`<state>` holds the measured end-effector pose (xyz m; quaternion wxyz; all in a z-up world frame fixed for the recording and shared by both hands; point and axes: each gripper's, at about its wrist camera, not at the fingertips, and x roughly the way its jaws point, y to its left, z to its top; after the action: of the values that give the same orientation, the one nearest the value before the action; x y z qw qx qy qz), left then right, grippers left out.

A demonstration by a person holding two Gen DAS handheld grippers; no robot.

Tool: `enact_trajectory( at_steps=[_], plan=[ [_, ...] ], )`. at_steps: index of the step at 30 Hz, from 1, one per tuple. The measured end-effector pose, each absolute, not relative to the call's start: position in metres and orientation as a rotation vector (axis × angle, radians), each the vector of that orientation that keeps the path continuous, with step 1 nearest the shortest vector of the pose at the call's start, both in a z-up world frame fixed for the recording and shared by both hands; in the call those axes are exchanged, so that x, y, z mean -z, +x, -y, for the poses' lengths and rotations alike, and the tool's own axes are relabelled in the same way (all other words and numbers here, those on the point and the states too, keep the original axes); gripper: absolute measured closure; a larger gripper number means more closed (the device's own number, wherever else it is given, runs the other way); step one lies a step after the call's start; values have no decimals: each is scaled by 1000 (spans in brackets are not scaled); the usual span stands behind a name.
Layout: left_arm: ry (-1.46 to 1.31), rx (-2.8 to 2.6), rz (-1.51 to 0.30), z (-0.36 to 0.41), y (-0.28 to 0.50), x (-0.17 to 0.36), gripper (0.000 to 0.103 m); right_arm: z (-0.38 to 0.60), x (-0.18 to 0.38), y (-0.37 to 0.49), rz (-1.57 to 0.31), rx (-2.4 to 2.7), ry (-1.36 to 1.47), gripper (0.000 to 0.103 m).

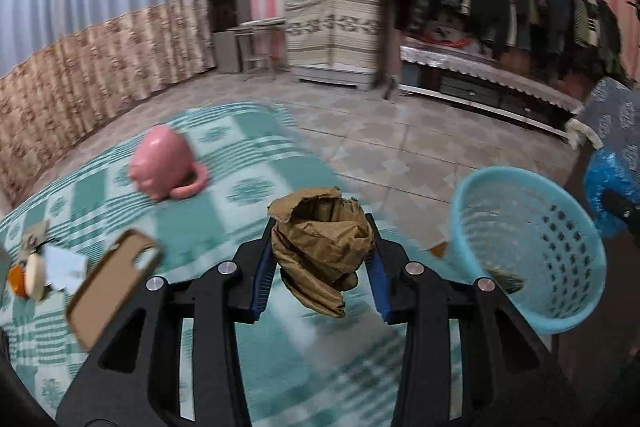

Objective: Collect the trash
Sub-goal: 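Carry the brown paper and blue plastic bag over the blue basket, then open the left tool to drop the brown paper while the right tool drops the blue bag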

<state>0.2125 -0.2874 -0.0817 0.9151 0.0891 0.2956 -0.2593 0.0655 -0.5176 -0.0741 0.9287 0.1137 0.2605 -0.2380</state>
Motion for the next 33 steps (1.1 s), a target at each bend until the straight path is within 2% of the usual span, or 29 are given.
enact_trajectory(
  at_steps=[20, 22, 24, 25, 26, 29, 33],
  plan=[
    [416, 848, -540, 444, 162, 96, 62, 565, 99, 29, -553, 567, 328, 71],
    [413, 863, -548, 452, 165, 93, 58, 566, 101, 29, -557, 569, 332, 71],
    [410, 860, -537, 454, 167, 89, 32, 566, 101, 29, -561, 571, 328, 71],
    [405, 850, -523, 456, 168, 86, 26, 566, 102, 30, -563, 572, 325, 71],
    [395, 838, -507, 456, 169, 82, 23, 566, 102, 30, -565, 572, 322, 71],
    [379, 825, -511, 452, 176, 76, 21, 563, 104, 32, -578, 571, 300, 71],
    [356, 767, -497, 439, 184, 69, 9, 559, 103, 39, -579, 553, 299, 71]
  ],
)
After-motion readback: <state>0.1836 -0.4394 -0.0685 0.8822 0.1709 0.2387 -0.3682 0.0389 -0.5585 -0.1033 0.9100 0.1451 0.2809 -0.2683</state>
